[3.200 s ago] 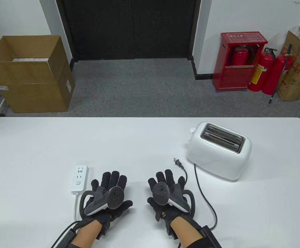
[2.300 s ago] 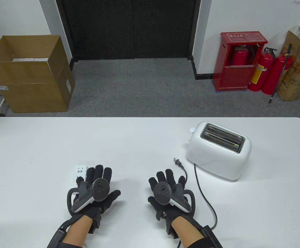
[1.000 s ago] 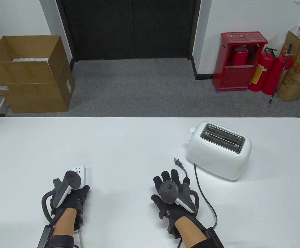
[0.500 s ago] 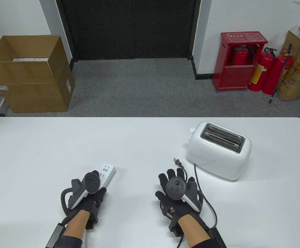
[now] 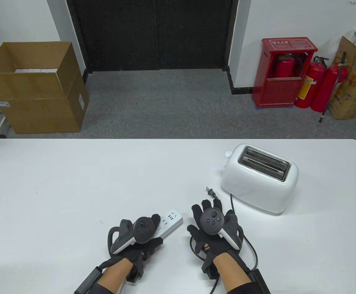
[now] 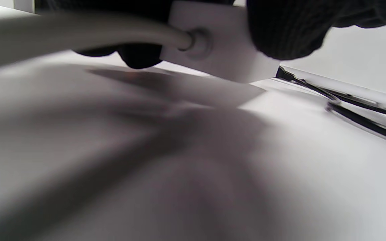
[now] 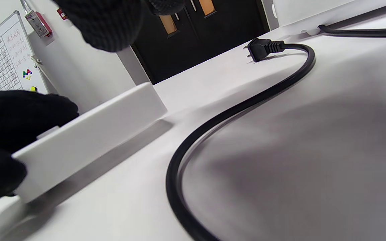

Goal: Plug the toaster into the power strip

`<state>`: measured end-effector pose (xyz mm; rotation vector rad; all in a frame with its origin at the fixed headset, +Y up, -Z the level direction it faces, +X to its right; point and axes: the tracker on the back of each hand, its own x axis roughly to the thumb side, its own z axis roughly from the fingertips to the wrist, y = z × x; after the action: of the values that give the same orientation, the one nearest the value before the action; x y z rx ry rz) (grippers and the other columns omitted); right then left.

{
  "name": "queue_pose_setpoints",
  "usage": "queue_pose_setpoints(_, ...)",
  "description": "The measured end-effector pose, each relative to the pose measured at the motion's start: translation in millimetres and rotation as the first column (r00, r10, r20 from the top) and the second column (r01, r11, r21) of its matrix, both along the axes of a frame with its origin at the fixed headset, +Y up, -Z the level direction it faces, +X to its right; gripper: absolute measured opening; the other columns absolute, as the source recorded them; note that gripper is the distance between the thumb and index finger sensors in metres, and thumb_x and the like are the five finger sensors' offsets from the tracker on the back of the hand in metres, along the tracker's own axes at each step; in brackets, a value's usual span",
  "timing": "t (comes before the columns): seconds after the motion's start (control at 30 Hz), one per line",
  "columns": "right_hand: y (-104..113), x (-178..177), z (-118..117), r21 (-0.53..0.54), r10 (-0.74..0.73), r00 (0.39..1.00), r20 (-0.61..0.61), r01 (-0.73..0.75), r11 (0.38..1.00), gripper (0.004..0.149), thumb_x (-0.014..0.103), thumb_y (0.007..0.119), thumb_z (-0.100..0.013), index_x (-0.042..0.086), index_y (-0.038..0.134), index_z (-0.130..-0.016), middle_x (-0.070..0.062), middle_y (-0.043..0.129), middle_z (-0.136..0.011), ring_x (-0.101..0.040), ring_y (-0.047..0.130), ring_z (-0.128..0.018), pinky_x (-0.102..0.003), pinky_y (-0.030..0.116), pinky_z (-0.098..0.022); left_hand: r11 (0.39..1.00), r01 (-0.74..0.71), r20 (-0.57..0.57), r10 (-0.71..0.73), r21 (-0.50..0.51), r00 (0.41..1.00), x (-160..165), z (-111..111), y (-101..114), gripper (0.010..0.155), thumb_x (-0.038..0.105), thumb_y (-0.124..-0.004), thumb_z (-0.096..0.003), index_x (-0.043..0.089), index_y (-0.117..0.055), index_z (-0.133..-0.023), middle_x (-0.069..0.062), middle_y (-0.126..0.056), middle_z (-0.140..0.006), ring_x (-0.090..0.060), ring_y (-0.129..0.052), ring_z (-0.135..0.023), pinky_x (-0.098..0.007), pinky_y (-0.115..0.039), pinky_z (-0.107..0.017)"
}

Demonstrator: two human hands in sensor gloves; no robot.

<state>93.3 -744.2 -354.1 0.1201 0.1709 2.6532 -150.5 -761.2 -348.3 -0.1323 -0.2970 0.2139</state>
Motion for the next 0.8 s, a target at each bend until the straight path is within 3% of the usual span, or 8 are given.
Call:
queue_pose_setpoints(0.43,6.9,19.1,-8.1,0.010,-0.039,0.997,0.064,0.038,0.999,0.074,0.049,0.076,-0.043,0.029,0.043,-0.107,-0.007,0.032,-0.118,-0.038,0.009,-0.105,-0.074,0.012,-0.065,0.999,0.033,0.040,-0.032,-0.008,0.999,3.8,2.6,-4.0,0.073,0.055,-0.077,-0.0435,0.029,-0.052,-0.107,-0.002,-0.068,-0.110,-0.026,-0.084,-0.092,-0.050,-0.076,-0.067)
queue_pose_setpoints(0.8,8.4,31.6,-49.3,-0.023,0.002,0.963,0.269,0.004,1.000,0.077,0.043,0.083,-0.042,0.023,0.045,-0.106,-0.012,0.047,-0.114,-0.046,0.036,-0.103,-0.070,0.038,-0.069,0.997,-0.042,0.034,0.044,-0.065,0.998,-4.7,-1.5,-4.8,0.072,0.050,-0.080,-0.0432,0.031,-0.053,-0.107,-0.001,-0.067,-0.110,-0.027,-0.082,-0.093,-0.051,-0.074,-0.069)
